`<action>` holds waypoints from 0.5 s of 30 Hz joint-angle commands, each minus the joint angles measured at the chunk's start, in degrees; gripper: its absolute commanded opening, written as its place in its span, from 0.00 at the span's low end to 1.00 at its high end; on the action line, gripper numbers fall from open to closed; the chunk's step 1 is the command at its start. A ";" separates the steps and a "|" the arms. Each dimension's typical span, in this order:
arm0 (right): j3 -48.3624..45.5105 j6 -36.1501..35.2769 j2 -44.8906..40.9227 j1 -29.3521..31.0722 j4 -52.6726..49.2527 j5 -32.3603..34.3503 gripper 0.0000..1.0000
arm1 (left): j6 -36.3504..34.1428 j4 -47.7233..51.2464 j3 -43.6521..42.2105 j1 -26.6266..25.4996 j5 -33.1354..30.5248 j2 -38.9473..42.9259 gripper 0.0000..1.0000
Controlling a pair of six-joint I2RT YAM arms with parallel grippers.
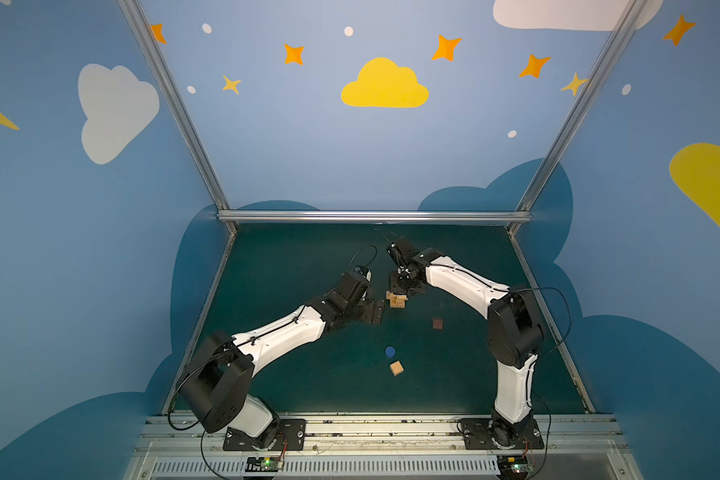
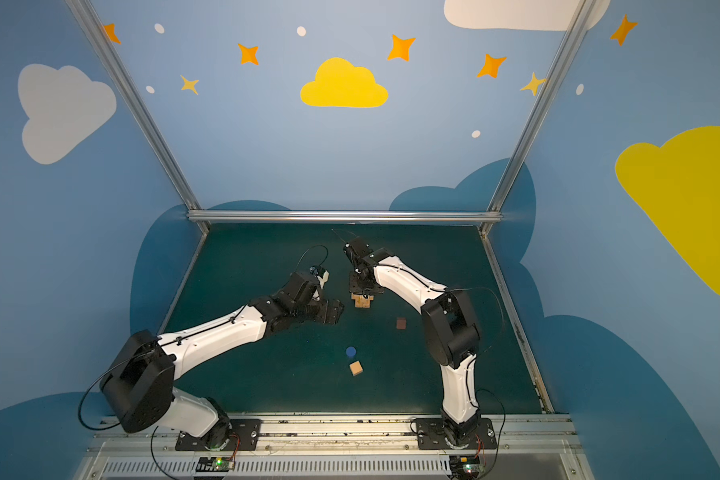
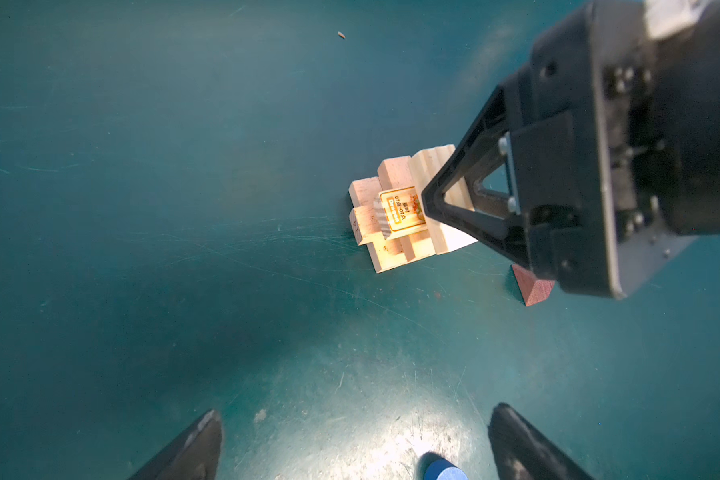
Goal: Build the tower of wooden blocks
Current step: 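Lower the pale plank with the right gripper onto the stack beside the printed block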
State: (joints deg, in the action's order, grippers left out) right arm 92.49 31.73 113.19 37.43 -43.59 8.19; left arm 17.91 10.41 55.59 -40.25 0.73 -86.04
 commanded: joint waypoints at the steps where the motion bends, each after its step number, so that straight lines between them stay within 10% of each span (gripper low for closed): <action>1: 1.91 0.09 1.23 -0.25 -1.19 -0.70 0.00 | -0.61 0.92 0.48 0.07 -0.75 1.18 0.99; 15: 2.70 0.03 2.05 -0.43 -2.01 -0.28 0.00 | -0.73 1.10 0.57 0.09 -0.91 1.32 0.99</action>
State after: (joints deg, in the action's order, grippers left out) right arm 93.67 31.70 114.30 37.34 -44.03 7.79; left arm 17.78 10.55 55.59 -40.25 0.64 -86.04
